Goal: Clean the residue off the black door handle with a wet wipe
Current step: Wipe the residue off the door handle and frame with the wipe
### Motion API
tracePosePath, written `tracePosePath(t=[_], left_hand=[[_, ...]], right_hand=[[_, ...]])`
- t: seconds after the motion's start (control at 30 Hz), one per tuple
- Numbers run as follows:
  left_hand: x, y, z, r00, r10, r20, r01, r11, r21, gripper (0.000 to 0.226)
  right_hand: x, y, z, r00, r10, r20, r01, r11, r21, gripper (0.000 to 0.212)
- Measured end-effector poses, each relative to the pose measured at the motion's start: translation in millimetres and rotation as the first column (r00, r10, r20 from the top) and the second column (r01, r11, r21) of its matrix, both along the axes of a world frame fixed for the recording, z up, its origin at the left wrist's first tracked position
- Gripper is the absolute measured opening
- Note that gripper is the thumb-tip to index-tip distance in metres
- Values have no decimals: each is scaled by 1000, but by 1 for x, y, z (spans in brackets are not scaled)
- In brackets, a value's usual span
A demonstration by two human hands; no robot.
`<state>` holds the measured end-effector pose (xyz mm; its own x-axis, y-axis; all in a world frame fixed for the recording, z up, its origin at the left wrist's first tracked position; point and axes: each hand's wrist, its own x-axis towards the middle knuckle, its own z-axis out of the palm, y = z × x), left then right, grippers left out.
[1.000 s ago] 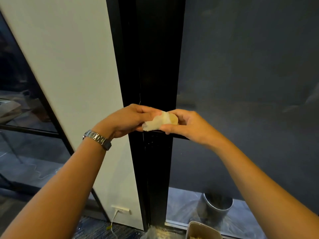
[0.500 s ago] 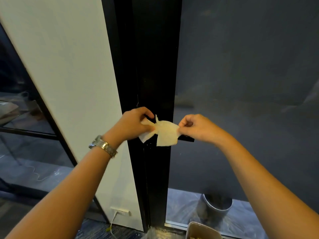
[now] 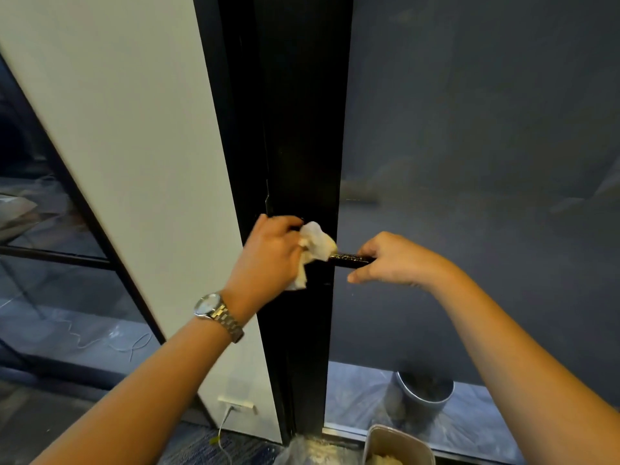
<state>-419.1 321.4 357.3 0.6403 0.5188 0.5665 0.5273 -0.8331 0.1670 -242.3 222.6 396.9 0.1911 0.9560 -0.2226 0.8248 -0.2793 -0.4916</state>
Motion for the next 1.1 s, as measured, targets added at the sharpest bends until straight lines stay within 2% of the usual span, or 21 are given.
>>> tracePosePath(t=[0.07, 0.17, 0.27, 0.43, 0.53, 0.63, 0.73, 0.9, 1.1], left_hand=[[-5, 3, 5, 998, 42, 48, -37, 994, -99, 33], [7, -8, 8, 996, -70, 62, 74, 994, -75, 48], [11, -16, -3, 989, -132, 59, 138, 986, -99, 31], [-5, -4, -7, 977, 28, 209, 12, 982, -187, 26], [3, 8, 8, 972, 71, 224, -40, 989, -143, 16], [16, 16, 24, 953, 103, 284, -77, 992, -101, 19], [24, 20, 21, 958, 118, 260, -97, 991, -92, 17], [27, 16, 13, 907, 195, 372, -127, 972, -200, 20], [27, 21, 13, 873, 317, 371, -223, 935, -275, 17]], right_hand=[[-5, 2, 0, 1000, 17, 21, -18, 999, 30, 23], [-15, 12, -1, 998, 55, 34, -57, 996, 71, 22], [-21, 18, -5, 998, 61, 4, -61, 995, 74, 27], [-22, 21, -12, 997, 47, 64, -50, 998, 45, 39], [-24, 20, -13, 992, 48, 118, -54, 997, 50, 42], [-24, 20, -15, 981, 41, 187, -55, 996, 69, 49], [-26, 22, -18, 967, 29, 252, -57, 993, 102, 54], [-27, 24, -21, 954, 23, 297, -65, 989, 132, 56], [-27, 22, -20, 959, 23, 284, -64, 989, 136, 54]])
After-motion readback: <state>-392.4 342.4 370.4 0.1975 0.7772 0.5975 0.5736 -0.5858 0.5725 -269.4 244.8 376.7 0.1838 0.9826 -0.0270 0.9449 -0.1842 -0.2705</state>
